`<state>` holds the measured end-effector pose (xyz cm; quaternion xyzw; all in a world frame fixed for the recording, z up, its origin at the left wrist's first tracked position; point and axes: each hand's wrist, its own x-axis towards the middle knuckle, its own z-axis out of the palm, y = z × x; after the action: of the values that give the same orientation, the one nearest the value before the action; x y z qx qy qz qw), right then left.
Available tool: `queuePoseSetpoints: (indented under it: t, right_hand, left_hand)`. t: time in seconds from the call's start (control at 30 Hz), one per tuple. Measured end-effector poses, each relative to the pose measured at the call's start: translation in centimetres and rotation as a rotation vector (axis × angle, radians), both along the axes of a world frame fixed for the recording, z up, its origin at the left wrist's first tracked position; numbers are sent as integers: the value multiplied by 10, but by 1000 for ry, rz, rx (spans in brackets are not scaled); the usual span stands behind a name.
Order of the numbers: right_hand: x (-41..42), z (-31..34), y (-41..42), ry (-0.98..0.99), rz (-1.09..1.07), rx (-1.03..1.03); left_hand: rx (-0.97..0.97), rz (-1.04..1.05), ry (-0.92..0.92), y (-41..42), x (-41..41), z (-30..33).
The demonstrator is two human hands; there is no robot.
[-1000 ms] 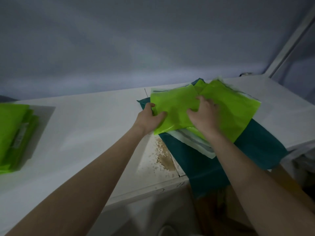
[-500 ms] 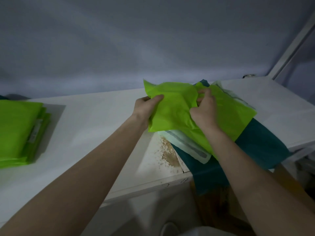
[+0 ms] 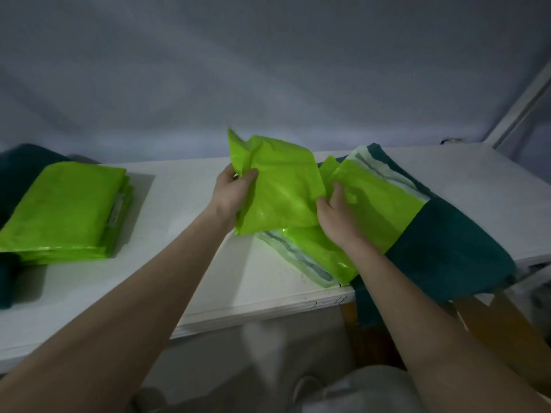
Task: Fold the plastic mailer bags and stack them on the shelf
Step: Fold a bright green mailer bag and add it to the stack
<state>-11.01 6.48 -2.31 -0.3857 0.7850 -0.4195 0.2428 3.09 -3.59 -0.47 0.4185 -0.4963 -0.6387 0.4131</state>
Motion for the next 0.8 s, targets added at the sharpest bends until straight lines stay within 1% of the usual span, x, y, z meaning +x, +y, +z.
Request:
queuePoseSetpoints:
  t: [0.13,0.2,0.23,0.3,0.33,0.37,0.43,0.5,0.6,0.7,0.8]
  right_hand:
    - [2,-9,1,102,124,144]
    - [4,-13,0,200,179,193]
    - [5,-15,-1,292,218,242]
    - [11,-18,-3,583,281,377]
    - [16,-18,-4,726,301,408]
    - [21,-18,-6,828,316,400]
    - [32,-19,-12,921,340,334]
    - [40,-23,-20,905,359,259]
    - [54,-31,-29,788,419,182]
    - [64,-41,-33,719,487,188]
    - [69,-45,-34,746,492,254]
  left_hand:
    - [0,25,-14,-6,17,-4]
    - [4,40,-30,-12,27,-6]
    - [4,42,-37,-15,33,-8]
    - [3,32,-56,-20,43,-12]
    - [3,24,-68,-22,47,-14]
    - [5,21,-79,-23,51,-15]
    - [14,18,-95,-25,59,-19]
    - [22,17,-107,-28,68,-23]
    - [6,63,-211,-34,84,-31]
    - [-47,110,-413,-42,101,-46]
    - [-138,75,-625,-45,113,-59]
